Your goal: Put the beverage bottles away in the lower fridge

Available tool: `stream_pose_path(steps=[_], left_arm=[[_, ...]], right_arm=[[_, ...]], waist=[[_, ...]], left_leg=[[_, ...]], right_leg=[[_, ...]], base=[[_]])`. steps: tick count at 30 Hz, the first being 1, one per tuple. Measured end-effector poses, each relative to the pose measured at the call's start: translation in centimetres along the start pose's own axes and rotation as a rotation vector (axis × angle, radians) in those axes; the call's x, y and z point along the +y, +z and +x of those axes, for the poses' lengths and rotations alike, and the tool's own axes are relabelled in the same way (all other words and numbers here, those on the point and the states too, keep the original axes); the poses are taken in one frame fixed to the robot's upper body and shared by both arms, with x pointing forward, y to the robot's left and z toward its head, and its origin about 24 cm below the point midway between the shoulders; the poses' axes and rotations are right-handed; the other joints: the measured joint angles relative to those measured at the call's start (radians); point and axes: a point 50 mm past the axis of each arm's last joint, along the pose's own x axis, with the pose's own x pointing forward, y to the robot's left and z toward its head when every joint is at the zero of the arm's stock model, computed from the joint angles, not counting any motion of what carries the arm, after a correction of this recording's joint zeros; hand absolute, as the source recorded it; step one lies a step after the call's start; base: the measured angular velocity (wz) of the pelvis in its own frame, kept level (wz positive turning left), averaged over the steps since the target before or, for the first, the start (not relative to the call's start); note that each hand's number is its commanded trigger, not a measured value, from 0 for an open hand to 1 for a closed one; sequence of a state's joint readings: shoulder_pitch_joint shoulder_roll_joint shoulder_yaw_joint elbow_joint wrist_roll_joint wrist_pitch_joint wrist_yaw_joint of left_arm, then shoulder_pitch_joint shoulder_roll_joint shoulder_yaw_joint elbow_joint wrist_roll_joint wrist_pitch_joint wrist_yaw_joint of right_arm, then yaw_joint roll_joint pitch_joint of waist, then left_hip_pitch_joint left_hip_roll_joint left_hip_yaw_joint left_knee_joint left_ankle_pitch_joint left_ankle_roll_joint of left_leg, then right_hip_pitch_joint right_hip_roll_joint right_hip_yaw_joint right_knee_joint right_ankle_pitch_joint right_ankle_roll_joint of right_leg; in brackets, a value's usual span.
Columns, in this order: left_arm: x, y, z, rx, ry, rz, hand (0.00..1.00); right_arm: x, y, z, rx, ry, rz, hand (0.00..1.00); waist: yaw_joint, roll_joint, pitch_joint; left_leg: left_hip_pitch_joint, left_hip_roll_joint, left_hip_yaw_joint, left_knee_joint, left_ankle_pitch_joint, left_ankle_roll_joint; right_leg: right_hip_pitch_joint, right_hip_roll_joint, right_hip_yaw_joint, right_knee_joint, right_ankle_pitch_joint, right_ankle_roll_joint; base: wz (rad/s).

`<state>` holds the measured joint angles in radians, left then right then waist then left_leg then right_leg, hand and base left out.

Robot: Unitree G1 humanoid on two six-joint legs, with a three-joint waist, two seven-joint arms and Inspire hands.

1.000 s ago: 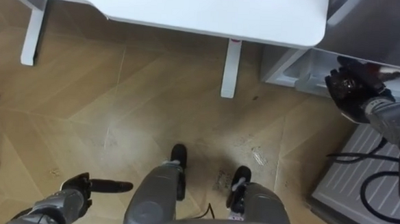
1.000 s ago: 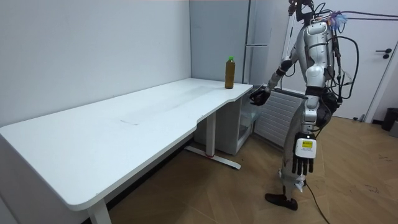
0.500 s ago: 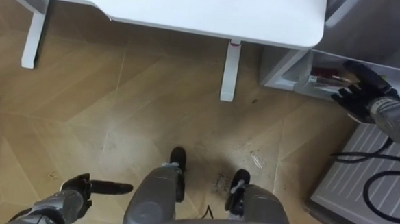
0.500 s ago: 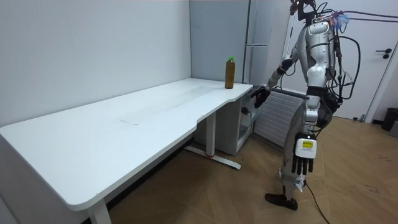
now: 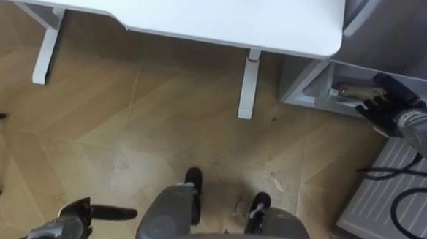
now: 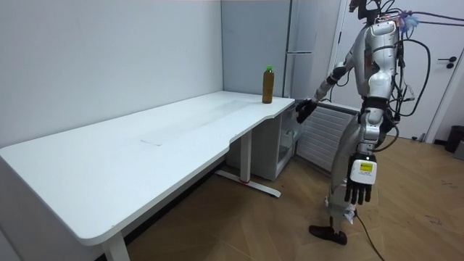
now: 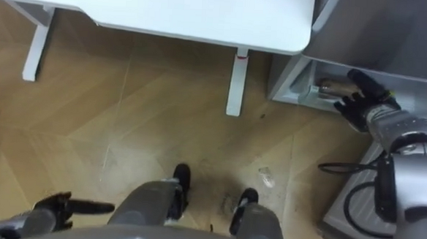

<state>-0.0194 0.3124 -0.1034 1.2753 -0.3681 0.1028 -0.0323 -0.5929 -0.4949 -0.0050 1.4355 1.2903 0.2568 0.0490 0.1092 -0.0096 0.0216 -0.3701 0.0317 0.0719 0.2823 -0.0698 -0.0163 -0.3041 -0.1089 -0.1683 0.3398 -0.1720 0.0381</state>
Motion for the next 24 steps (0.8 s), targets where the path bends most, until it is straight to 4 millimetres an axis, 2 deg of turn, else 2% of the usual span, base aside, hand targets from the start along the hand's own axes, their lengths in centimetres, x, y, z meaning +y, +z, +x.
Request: stream_pose_path(steps=[4, 12, 14, 16, 17, 20, 24], left_arm=[[0.1, -0.1, 0.0, 0.0, 0.001, -0.014, 0.0], [0.4, -1.8, -0.2, 0.01, -0.016, -0.029, 0.0], [0.7, -2.4, -0.3, 0.009, -0.008, -0.052, 0.0], [1.0, -2.8, -0.4, 0.008, 0.001, -0.092, 0.0], [0.9, -2.9, -0.4, 0.008, 0.001, -0.106, 0.0], [0.6, -3.5, -0.5, 0.011, -0.003, -0.121, 0.0], [0.7, -3.4, -0.5, -0.016, 0.003, -0.153, 0.0]], right_arm=[[-1.1, -0.4, -0.1, 0.005, 0.02, 0.017, 0.0], [-5.1, -1.1, -0.6, -0.029, 0.042, -0.023, 0.0], [-7.3, -2.0, -1.1, -0.012, 0.011, -0.05, 0.0], [-10.4, -3.9, -1.8, 0.03, -0.06, -0.079, 0.0], [-11.1, -4.4, -2.0, 0.042, -0.075, -0.082, 0.0], [-14.4, -7.7, -3.2, 0.133, -0.149, -0.106, 0.0], [-15.9, -9.1, -3.9, 0.173, -0.181, -0.135, 0.0]], waist=[[-0.005, 0.007, -0.0043], [-0.031, 0.009, -0.0068], [-0.031, 0.009, -0.0073], [-0.031, 0.005, -0.0118], [-0.031, 0.005, -0.0118], [-0.034, 0.002, -0.0124], [-0.048, 0.001, -0.0125]], left_leg=[[0.028, 0.0, -0.001, -0.015, 0.0, 0.0], [0.12, 0.001, -0.005, -0.051, -0.006, -0.006], [0.146, 0.002, -0.01, -0.052, -0.016, -0.01], [0.172, 0.003, -0.015, -0.055, -0.027, -0.013], [0.177, 0.003, -0.015, -0.057, -0.028, -0.013], [0.21, 0.004, -0.014, -0.066, -0.038, -0.017], [0.236, 0.004, -0.009, -0.064, -0.051, -0.017]], right_leg=[[0.034, 0.003, -0.005, -0.022, 0.0, 0.0], [0.132, 0.01, -0.02, -0.089, 0.001, 0.001], [0.172, 0.014, -0.027, -0.113, 0.001, 0.002], [0.209, 0.017, -0.033, -0.127, -0.001, 0.003], [0.215, 0.017, -0.034, -0.134, -0.001, 0.003], [0.257, 0.02, -0.036, -0.158, -0.001, 0.004], [0.284, 0.019, -0.033, -0.165, -0.006, 0.007]], base=[[0.03], [0.03], [0.04], [0.05], [0.04], [0.01], [-0.05]])
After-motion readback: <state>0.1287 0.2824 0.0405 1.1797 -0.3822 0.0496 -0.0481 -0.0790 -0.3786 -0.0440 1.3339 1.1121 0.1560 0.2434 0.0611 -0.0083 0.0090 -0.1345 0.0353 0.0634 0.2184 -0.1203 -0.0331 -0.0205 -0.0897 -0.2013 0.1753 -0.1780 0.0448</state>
